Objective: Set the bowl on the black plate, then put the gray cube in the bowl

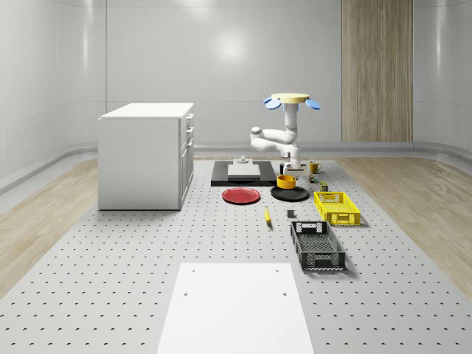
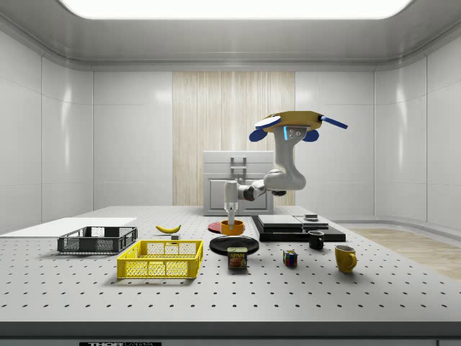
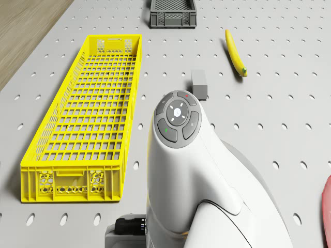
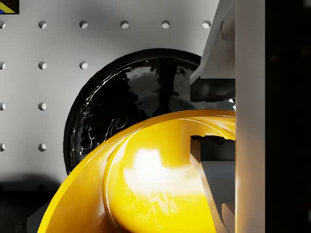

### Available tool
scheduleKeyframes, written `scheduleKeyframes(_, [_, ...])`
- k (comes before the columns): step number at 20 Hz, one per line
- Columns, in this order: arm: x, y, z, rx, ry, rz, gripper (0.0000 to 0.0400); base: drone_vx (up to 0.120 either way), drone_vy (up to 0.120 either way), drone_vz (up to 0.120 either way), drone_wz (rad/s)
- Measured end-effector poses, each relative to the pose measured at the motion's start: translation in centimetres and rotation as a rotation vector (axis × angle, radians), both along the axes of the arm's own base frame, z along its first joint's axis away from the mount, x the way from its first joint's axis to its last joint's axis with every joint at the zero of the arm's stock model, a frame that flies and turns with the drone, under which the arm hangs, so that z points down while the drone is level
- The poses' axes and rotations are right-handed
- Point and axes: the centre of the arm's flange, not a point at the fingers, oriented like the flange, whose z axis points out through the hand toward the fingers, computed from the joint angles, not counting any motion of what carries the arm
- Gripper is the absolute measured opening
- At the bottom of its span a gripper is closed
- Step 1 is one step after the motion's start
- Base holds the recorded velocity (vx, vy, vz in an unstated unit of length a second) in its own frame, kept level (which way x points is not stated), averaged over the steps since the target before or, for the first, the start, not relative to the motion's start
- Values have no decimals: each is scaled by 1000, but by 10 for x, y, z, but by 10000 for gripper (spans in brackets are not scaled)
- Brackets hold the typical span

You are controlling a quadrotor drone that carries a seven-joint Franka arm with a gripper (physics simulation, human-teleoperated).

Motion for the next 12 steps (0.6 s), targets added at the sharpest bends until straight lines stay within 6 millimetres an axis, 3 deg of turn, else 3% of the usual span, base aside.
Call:
scheduleKeyframes(2, [0,0,0,0,0,0,100,0,20,-120,0])
scheduleKeyframes(5, [0,0,0,0,0,0,100,0,93,-120,0])
scheduleKeyframes(9, [0,0,0,0,0,0,100,0,0,-60,0])
scheduleKeyframes(12, [0,0,3,0,0,0,100,0,0,0,0])
